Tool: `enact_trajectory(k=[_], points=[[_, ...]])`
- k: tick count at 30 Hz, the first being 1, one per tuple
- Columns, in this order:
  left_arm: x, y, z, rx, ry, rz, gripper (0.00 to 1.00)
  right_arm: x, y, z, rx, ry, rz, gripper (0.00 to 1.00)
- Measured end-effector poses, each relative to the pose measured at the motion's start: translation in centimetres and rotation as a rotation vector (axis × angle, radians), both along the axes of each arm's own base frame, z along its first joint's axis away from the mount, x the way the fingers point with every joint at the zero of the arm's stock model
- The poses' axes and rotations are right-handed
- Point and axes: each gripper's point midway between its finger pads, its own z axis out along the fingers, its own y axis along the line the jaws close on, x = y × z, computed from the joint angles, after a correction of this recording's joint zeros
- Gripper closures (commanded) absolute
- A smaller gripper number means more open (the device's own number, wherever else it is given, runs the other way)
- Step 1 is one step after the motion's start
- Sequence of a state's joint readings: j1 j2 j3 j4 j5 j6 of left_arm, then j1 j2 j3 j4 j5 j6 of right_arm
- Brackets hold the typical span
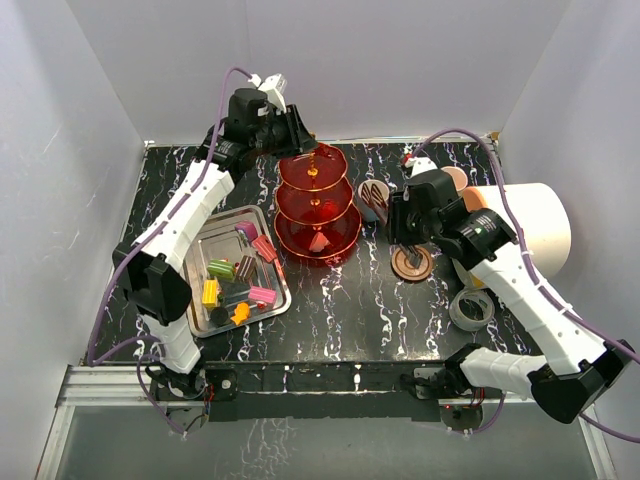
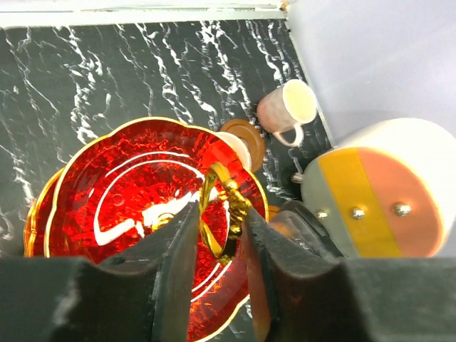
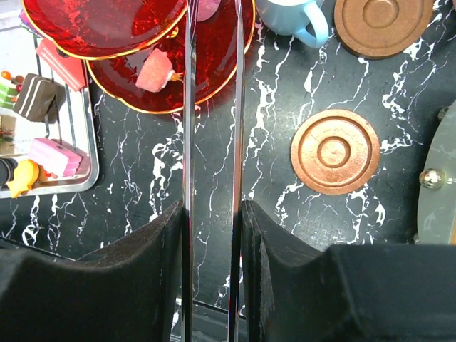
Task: Serve the afternoon tea
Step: Adjust the desert table at the center of the board.
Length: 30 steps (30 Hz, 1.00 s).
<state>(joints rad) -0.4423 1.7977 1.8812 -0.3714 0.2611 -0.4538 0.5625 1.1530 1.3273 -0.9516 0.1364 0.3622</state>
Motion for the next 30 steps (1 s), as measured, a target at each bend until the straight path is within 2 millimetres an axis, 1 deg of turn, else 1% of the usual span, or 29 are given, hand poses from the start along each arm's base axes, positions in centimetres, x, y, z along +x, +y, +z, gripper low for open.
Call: enact_trajectory(k=[1, 3, 6, 9, 13, 14, 16, 18, 20, 22, 25, 27, 29, 30], points=[[-0.2, 0.0, 0.1, -0.014, 0.016, 0.013, 0.59, -0.1, 0.0, -0.1, 0.006, 0.002, 0.0, 0.67], [-0.6, -0.2, 0.3, -0.037, 0.039, 0.034, 0.48, -0.6, 0.0, -0.4, 0.016, 0.013, -0.003, 0.67], [-0.9, -0.2, 0.3, -0.048, 0.059, 0.059, 0.37, -1.7, -0.1, -1.4, 0.04, 0.045, -0.007, 0.67], [-1.1, 0.2, -0.2, -0.034, 0.086, 0.079, 0.29, -3.1, -0.4, -2.5, 0.057, 0.098, -0.015, 0.68], [-1.4, 0.6, -0.2, -0.013, 0.096, 0.088, 0.22, -4.2, -0.3, -3.4, 0.084, 0.142, -0.018, 0.67], [-1.4, 0.7, -0.2, -0.008, 0.093, 0.09, 0.2, -4.5, -0.2, -3.8, 0.09, 0.158, -0.014, 0.67], [-1.6, 1.1, -0.1, 0.007, 0.089, 0.096, 0.12, -5.0, 0.3, -4.4, 0.111, 0.19, -0.005, 0.65], [-2.2, 1.8, 0.3, 0.02, 0.072, 0.108, 0.08, -5.3, 1.0, -5.1, 0.141, 0.218, 0.01, 0.65], [-3.2, 2.9, 1.1, 0.033, 0.047, 0.127, 0.06, -5.6, 1.8, -5.7, 0.173, 0.247, 0.03, 0.63], [-4.6, 4.4, 2.3, 0.046, 0.006, 0.155, 0.04, -5.4, 2.7, -6.2, 0.205, 0.27, 0.044, 0.6], [-7.4, 7.0, 4.4, 0.054, -0.066, 0.202, 0.01, -4.8, 4.3, -6.7, 0.258, 0.281, 0.068, 0.59], [-9.3, 8.9, 5.3, 0.059, -0.109, 0.243, 0.01, -4.6, 4.8, -6.9, 0.274, 0.291, 0.079, 0.58], [-11.4, 11.1, 5.4, 0.071, -0.141, 0.295, 0.01, -4.2, 5.4, -7.3, 0.286, 0.301, 0.087, 0.58], [-12.4, 12.2, 5.2, 0.08, -0.152, 0.323, 0.01, -4.0, 5.7, -7.6, 0.289, 0.308, 0.09, 0.58]])
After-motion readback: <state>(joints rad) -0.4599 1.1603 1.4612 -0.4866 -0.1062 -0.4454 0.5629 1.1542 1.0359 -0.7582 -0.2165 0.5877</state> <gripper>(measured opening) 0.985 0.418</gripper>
